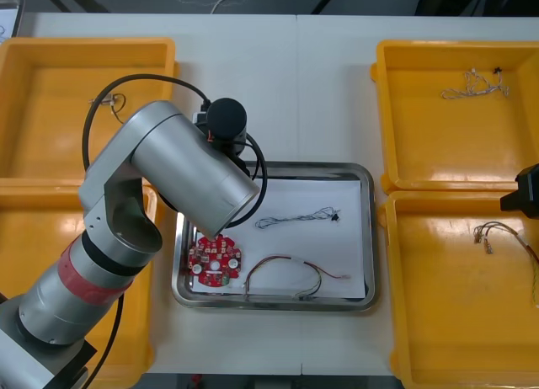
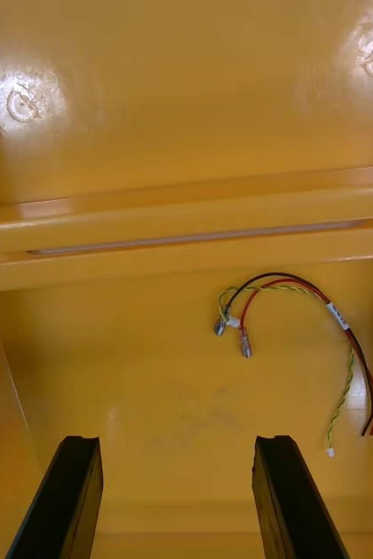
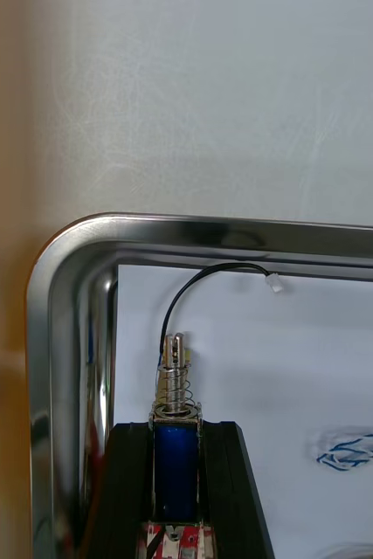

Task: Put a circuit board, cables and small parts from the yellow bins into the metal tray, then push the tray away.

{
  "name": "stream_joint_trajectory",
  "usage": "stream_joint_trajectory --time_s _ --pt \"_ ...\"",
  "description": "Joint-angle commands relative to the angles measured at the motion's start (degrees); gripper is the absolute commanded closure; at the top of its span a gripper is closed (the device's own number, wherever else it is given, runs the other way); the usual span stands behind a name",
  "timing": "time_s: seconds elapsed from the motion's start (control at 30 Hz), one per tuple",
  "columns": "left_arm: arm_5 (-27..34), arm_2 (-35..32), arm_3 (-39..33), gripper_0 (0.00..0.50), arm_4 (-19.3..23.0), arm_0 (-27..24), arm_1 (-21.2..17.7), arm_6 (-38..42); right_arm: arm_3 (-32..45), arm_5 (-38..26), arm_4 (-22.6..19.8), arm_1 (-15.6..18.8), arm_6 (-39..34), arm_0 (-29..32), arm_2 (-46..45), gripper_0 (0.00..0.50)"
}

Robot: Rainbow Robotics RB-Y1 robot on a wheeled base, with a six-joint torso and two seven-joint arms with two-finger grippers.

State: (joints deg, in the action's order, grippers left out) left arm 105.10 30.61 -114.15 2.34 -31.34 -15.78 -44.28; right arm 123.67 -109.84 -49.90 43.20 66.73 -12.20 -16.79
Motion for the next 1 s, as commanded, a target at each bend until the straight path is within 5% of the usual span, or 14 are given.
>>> stream_joint_trajectory --time_s 0.03,0.4,1.0 --pt "-2.4 1.5 1.6 0.5 -2.1 0.8 2.6 -5.9 0.6 -0.2 -0.5 2.3 -2.7 0.7 -1.8 0.0" --pt "-9.8 3.6 5.0 0.5 -4.5 2.9 3.0 -6.8 0.6 -0.2 -0.5 2.3 -2.7 0.7 -1.8 0.0" --pt "-13.7 7.0 5.1 0.5 -8.8 7.0 3.0 -6.7 0.6 -0.2 -0.5 2.3 -2.7 0.7 -1.8 0.0"
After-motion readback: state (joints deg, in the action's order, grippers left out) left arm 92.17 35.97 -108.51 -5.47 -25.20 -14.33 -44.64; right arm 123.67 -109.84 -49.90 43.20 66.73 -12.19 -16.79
